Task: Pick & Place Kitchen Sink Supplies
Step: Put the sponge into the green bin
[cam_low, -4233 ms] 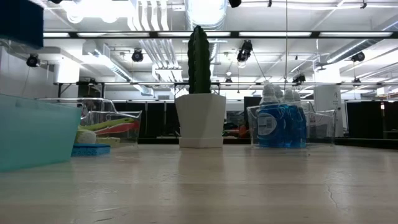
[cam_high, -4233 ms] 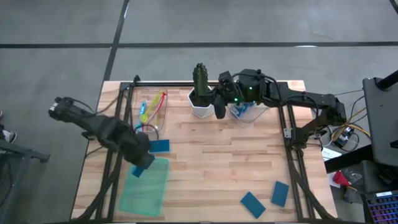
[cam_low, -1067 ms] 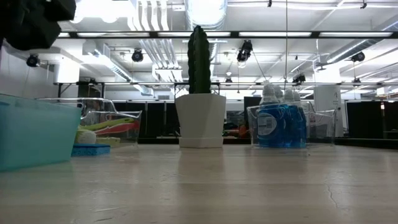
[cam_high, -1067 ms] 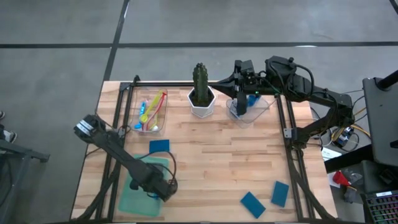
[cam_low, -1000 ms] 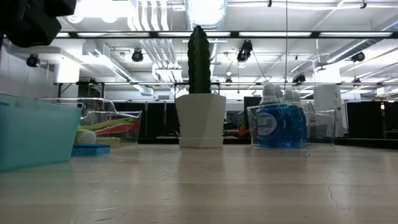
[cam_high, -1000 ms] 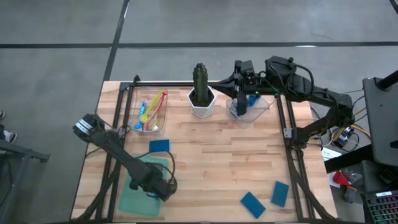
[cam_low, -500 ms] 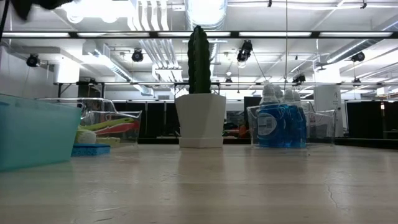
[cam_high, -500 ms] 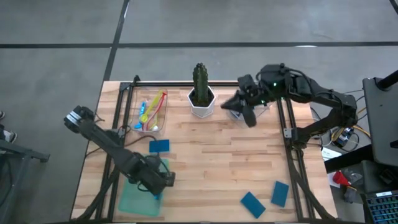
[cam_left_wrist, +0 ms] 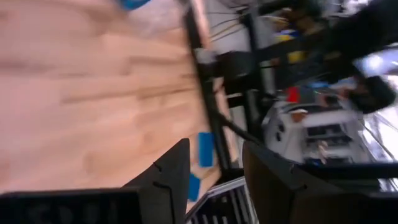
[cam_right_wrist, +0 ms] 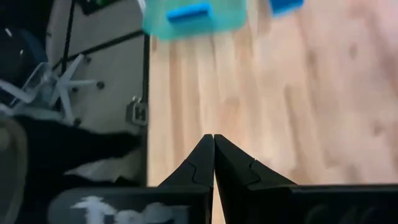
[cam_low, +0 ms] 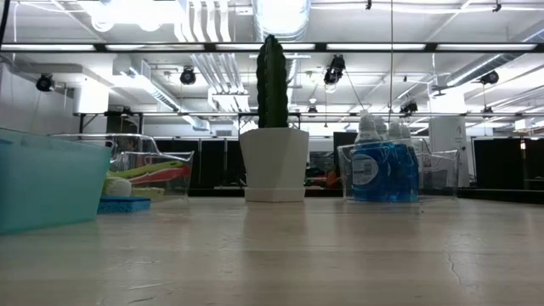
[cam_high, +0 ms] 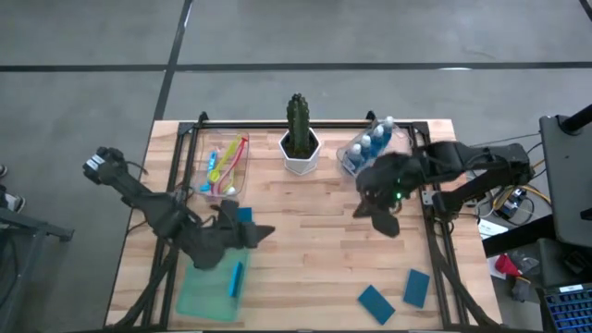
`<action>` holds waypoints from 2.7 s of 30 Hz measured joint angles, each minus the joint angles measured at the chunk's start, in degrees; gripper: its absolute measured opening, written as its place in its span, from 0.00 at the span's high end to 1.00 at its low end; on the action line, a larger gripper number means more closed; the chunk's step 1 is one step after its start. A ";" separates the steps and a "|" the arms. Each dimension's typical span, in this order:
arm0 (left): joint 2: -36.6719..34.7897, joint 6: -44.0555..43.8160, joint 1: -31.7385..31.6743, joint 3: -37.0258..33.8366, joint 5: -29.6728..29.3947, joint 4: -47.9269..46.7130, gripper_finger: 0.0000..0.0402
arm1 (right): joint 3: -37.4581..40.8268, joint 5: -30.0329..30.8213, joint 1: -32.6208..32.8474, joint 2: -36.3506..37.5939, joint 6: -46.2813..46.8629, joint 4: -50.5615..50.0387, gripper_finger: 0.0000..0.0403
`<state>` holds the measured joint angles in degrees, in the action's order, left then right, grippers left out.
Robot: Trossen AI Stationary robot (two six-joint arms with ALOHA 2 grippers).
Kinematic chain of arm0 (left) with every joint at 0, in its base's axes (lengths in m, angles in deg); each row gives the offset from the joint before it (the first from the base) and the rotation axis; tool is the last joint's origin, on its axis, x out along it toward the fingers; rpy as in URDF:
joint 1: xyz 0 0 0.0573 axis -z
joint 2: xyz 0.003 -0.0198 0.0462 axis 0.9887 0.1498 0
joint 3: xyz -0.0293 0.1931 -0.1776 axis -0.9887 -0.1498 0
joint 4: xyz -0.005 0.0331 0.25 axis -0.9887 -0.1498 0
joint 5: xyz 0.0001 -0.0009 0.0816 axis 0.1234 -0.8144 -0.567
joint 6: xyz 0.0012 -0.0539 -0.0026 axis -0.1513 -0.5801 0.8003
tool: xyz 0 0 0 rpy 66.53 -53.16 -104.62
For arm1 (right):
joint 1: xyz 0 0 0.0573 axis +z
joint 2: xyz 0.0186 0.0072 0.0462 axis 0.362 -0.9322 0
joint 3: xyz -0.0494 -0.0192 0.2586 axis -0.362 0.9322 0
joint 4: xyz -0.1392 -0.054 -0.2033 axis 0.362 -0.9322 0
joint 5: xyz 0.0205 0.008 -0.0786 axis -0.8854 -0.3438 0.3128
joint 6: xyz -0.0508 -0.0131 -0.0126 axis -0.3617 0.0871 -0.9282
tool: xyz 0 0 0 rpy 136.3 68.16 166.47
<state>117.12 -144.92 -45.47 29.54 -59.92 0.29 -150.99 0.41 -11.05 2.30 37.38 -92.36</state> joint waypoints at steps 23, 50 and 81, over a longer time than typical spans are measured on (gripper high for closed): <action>-7.68 38.98 -1.09 0.00 13.42 18.26 0.65 | 34.82 -2.95 22.85 -0.97 62.52 23.54 0.62; -8.38 39.02 -1.11 0.00 15.24 18.23 0.66 | 40.30 4.97 34.74 -15.09 76.57 37.33 0.60; -8.49 39.88 -1.11 0.00 16.95 18.15 0.66 | 32.47 11.94 34.30 -25.67 73.89 37.09 0.93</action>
<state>108.63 -105.04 -46.58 29.54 -42.97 18.44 -118.52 12.35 23.25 -23.37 111.27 -55.27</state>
